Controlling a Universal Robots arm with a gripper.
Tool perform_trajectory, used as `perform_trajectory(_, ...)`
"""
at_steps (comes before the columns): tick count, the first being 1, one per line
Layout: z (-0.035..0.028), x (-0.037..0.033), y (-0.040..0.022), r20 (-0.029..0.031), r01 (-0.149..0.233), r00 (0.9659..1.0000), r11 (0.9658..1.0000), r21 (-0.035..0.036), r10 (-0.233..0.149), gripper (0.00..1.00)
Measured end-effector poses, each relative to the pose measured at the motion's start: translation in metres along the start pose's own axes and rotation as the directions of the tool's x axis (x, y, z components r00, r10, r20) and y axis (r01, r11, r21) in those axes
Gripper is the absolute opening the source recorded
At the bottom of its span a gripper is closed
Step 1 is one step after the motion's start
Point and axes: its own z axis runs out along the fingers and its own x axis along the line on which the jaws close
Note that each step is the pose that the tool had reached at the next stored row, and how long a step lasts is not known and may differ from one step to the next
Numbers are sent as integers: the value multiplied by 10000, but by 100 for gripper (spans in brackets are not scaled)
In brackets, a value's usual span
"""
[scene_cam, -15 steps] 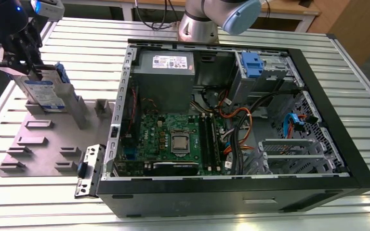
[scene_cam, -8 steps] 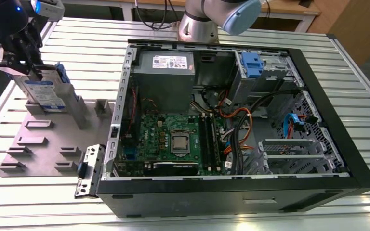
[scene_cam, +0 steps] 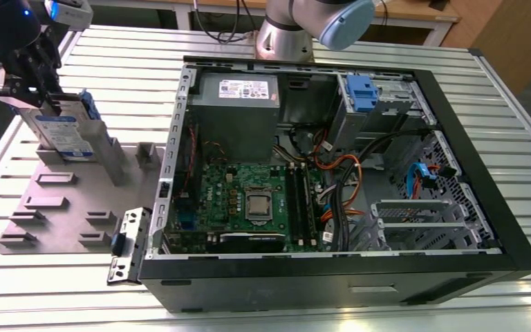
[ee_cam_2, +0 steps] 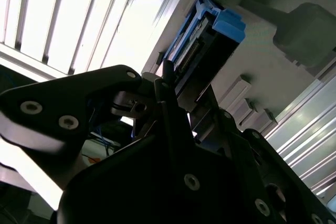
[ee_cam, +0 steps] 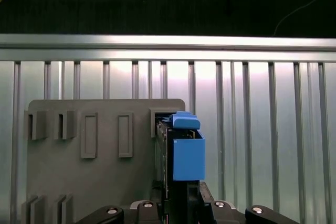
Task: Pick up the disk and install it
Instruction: 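Pick up the disk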
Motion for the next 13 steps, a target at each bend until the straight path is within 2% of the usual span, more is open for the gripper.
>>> perform_trajectory(13,0,0,0,5,-101,9999,9999,9,101,36)
